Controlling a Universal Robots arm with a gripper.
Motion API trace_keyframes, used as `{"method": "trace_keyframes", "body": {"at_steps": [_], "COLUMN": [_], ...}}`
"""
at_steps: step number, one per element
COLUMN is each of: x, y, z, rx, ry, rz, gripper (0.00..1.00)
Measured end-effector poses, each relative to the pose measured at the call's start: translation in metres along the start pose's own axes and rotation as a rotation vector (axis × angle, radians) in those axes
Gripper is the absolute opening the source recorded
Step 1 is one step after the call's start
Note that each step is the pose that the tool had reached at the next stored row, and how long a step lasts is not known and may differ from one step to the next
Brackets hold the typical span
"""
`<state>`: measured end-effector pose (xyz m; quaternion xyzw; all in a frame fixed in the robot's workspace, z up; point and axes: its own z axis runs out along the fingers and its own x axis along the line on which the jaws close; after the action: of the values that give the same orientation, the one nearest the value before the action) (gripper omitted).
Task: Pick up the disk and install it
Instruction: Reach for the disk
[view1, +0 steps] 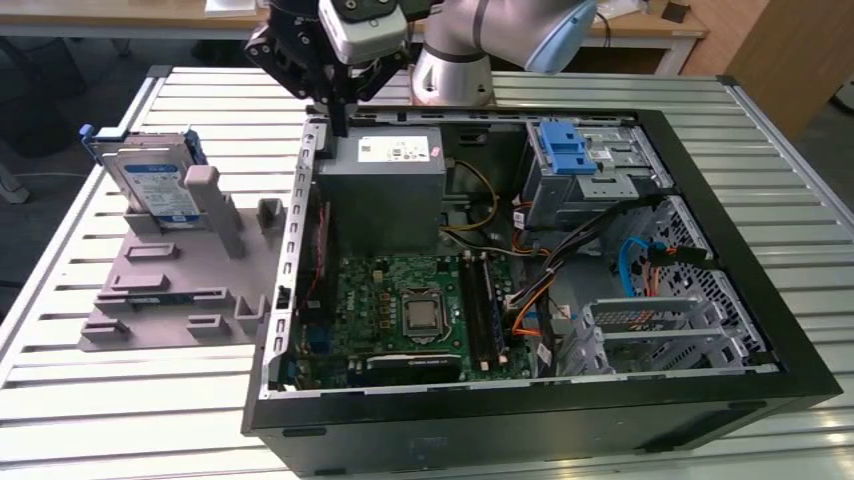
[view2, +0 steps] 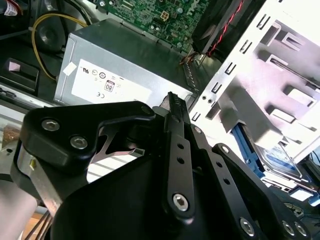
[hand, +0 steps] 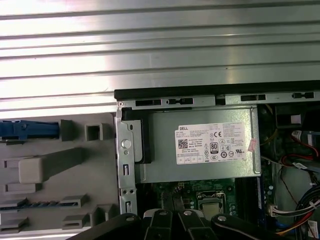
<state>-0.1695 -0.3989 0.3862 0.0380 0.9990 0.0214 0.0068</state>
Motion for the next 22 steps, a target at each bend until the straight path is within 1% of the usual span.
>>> {"method": "trace_keyframes", "body": {"at_steps": [22], "x": [0.0094], "y": [-0.0008], "z": [0.0019], "rx": [0.0004], "ry": [0.0054], "rz": [0.0], "gripper": [0.11]}}
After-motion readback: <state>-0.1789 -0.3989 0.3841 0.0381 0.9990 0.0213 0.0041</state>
